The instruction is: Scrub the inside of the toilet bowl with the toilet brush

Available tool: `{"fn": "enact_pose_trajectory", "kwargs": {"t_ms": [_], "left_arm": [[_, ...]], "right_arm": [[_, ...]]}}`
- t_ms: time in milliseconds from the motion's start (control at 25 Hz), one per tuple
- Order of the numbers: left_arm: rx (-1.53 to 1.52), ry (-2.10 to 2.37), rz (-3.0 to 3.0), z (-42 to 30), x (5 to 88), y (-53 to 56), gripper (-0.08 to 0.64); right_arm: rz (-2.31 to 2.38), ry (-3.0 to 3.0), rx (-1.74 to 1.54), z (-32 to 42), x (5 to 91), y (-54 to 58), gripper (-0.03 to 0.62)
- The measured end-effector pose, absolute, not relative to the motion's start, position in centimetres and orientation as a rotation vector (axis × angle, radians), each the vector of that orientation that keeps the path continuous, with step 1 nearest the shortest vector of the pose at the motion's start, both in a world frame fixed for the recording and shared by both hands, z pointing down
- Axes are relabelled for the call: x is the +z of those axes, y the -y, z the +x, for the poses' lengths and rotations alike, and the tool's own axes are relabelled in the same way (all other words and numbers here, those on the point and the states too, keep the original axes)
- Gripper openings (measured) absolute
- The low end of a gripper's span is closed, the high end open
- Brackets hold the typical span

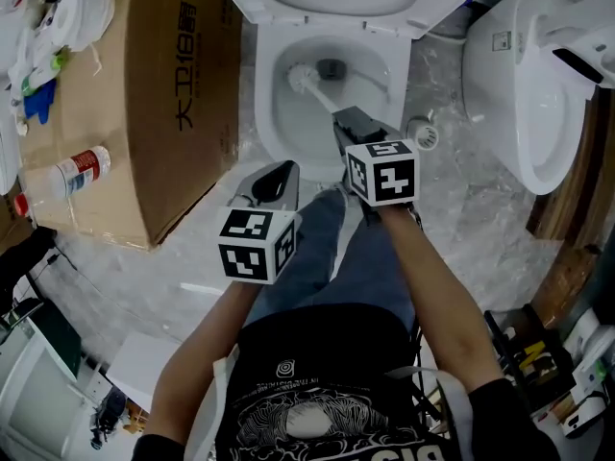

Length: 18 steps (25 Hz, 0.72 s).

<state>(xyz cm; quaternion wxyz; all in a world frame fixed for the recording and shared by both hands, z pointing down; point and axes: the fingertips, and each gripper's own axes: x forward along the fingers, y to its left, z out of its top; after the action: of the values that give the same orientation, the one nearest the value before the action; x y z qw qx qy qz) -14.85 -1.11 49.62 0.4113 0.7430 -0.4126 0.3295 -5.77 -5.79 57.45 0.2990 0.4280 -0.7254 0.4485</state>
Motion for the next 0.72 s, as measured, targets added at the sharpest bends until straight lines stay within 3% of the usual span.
{"fn": "enact_pose_trajectory", "kwargs": {"t_ms": [720], "left_arm": [[0.873, 0.960, 1.934, -13.3, 49.4, 1.6, -0.006]], "right_arm": [[1.383, 1.795, 1.216, 2.1, 56.5, 5.6, 0.150]]}}
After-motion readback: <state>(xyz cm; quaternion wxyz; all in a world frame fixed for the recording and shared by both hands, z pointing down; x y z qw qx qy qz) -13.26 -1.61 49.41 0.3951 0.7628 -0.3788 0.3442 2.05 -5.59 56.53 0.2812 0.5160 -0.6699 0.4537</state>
